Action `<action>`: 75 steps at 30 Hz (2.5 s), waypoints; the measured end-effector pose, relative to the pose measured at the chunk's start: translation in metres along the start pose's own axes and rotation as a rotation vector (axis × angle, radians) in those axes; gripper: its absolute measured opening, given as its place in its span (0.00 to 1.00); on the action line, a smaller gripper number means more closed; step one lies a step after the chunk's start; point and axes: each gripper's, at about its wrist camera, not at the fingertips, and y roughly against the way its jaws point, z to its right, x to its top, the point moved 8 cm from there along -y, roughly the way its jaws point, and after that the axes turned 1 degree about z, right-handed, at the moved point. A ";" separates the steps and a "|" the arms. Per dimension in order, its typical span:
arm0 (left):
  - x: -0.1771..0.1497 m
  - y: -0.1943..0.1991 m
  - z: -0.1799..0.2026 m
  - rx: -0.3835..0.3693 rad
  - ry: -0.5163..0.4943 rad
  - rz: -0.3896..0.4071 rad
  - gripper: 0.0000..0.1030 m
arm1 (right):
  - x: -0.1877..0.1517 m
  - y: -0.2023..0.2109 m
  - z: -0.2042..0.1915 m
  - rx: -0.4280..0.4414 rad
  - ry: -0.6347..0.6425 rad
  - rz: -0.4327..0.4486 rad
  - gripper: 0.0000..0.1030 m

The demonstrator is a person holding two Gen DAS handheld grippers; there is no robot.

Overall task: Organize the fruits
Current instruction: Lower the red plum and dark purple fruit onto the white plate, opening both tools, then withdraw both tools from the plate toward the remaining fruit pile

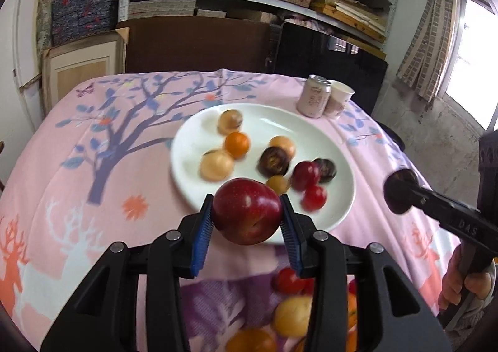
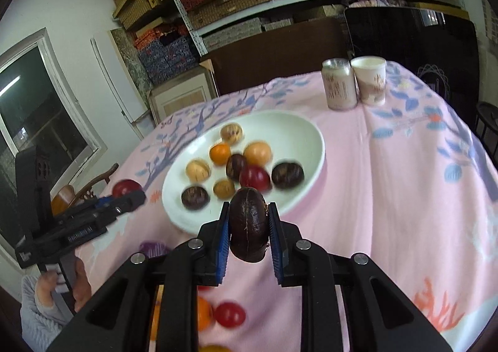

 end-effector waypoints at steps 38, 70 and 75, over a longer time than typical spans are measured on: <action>-0.054 0.023 -0.036 0.044 0.076 -0.018 0.82 | -0.048 -0.003 0.029 -0.076 -0.117 -0.013 0.88; -0.116 0.032 -0.034 0.123 -0.019 -0.104 0.94 | -0.084 0.030 0.041 -0.072 -0.195 0.004 0.95; -0.117 0.031 -0.020 0.059 -0.052 -0.109 0.77 | -0.085 0.028 0.035 -0.064 -0.166 -0.002 0.95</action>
